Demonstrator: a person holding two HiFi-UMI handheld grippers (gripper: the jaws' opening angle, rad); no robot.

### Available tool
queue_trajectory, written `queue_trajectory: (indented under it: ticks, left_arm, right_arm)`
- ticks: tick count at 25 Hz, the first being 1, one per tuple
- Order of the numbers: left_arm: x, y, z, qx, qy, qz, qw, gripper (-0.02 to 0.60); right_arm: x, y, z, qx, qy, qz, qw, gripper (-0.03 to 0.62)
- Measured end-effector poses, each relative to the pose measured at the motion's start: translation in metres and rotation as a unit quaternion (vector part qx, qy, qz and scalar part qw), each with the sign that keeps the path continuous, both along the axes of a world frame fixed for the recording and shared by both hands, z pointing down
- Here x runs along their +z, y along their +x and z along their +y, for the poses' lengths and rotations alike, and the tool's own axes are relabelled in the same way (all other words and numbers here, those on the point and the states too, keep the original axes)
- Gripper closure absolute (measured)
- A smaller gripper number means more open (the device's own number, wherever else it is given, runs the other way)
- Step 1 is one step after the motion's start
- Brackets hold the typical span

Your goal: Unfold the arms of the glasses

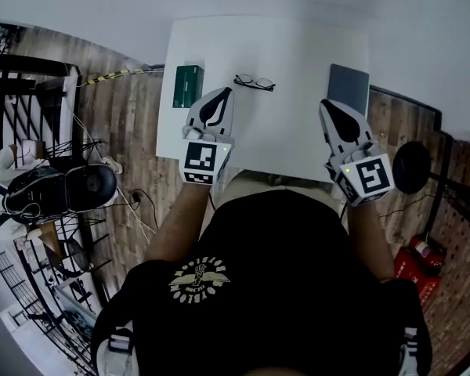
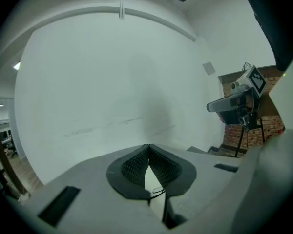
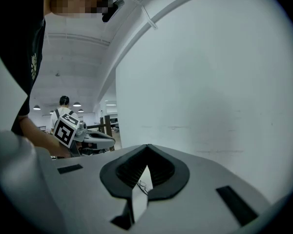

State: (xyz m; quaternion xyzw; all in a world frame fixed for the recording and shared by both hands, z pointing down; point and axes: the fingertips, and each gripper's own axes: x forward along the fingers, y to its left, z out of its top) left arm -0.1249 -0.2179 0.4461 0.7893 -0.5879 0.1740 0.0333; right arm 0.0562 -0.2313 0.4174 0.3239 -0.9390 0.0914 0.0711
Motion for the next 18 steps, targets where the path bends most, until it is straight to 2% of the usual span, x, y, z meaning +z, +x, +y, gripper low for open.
queue_trajectory:
  ticks: [6, 14, 18]
  left_arm:
    - [0.018, -0.013, -0.012, 0.034, -0.011, 0.011, 0.9993, 0.574]
    - [0.069, -0.027, -0.029, 0.087, -0.063, -0.008, 0.9942, 0.574]
    - [0.097, -0.027, -0.041, 0.118, -0.071, -0.006, 0.9905, 0.574]
  right_arm:
    - [-0.006, -0.015, 0.0, 0.043, 0.002, 0.009, 0.999, 0.594]
    - [-0.001, -0.047, 0.018, 0.073, -0.007, 0.04, 0.997, 0.594]
    - [0.0, -0.054, 0.026, 0.096, -0.007, 0.053, 0.994, 0.594]
